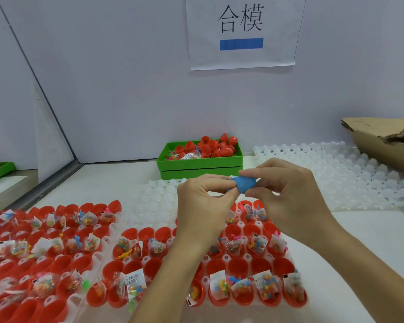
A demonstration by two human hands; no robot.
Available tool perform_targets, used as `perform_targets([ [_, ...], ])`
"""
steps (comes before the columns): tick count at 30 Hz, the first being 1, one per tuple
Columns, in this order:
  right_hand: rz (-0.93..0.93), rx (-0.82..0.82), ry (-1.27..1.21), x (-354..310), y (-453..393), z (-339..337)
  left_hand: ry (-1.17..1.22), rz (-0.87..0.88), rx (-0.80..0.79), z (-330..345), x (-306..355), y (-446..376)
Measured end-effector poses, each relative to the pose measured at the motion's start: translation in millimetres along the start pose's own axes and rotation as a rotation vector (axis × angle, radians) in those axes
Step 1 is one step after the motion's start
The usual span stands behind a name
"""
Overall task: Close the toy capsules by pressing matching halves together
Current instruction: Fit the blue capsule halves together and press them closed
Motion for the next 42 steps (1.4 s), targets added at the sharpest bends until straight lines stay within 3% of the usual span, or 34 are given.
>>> perform_targets([
  [8, 0.103, 0.023, -0.137, 13, -2, -6, 0.113, -0.079, -0.077, 3, 2, -2],
  [20, 0.094, -0.02, -0.244, 10, 0, 2, 0.168, -0.139, -0.021, 4, -4, -1],
  [32, 0.099, 0.005, -0.291, 10, -1, 0, 0.073, 0.071, -0.006, 6, 9, 4],
  [42, 0.153, 0.018, -0.334, 17, -1, -3, 0.24, -0.009, -0.072, 5, 8, -1],
])
Point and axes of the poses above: each hand's wrist, its own y-axis away from the middle knuckle, its own z-axis out of the palm, x = y × z, the point moved 8 cm from there along -y, towards the middle knuckle, and after that the axes turned 10 degrees about y, right-handed, at the moved point
